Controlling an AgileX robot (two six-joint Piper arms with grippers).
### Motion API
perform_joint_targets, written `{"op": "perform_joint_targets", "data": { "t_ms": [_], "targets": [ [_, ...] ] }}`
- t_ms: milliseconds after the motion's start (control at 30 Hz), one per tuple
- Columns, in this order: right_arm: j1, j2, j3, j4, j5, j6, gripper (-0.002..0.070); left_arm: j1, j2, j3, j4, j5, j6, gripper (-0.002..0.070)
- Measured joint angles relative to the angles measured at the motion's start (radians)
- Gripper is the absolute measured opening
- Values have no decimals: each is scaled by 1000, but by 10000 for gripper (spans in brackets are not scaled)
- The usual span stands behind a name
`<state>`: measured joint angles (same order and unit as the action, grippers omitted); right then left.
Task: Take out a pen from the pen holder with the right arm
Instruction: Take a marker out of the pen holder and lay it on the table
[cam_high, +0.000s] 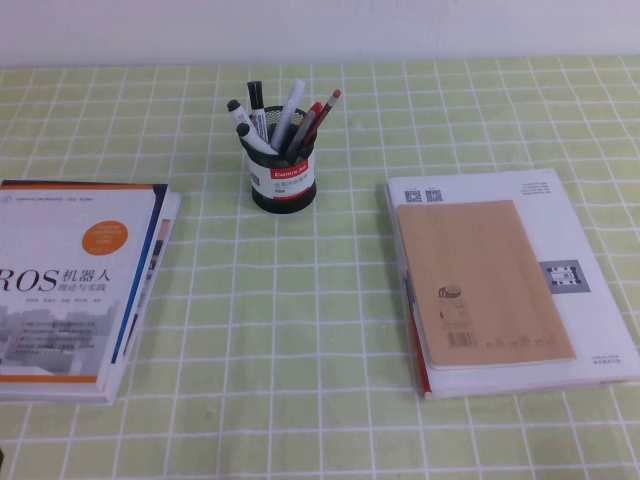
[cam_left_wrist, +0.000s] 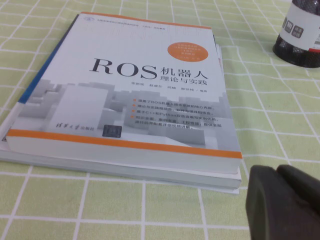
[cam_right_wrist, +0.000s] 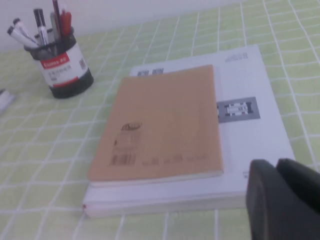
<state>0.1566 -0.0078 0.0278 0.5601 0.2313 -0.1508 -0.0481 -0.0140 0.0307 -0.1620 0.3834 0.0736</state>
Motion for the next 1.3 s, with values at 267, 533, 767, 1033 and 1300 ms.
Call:
{"op": "perform_joint_targets", "data": {
  "t_ms": [267, 533, 767, 1033, 1300],
  "targets": [
    [0, 0, 0, 189, -59, 0, -12, 0, 0, 0, 0, 0, 0, -8],
    [0, 0, 0, 301, -98, 0, -13, 0, 0, 0, 0, 0, 0, -8],
    [0, 0, -13, 368, -29, 0, -13, 0, 0, 0, 0, 0, 0, -8],
    [0, 258, -205, 252, 187, 0, -12, 0, 0, 0, 0, 0, 0, -8],
    [0, 632, -400, 140, 316, -92, -12, 0, 0, 0, 0, 0, 0, -8]
  ]
}}
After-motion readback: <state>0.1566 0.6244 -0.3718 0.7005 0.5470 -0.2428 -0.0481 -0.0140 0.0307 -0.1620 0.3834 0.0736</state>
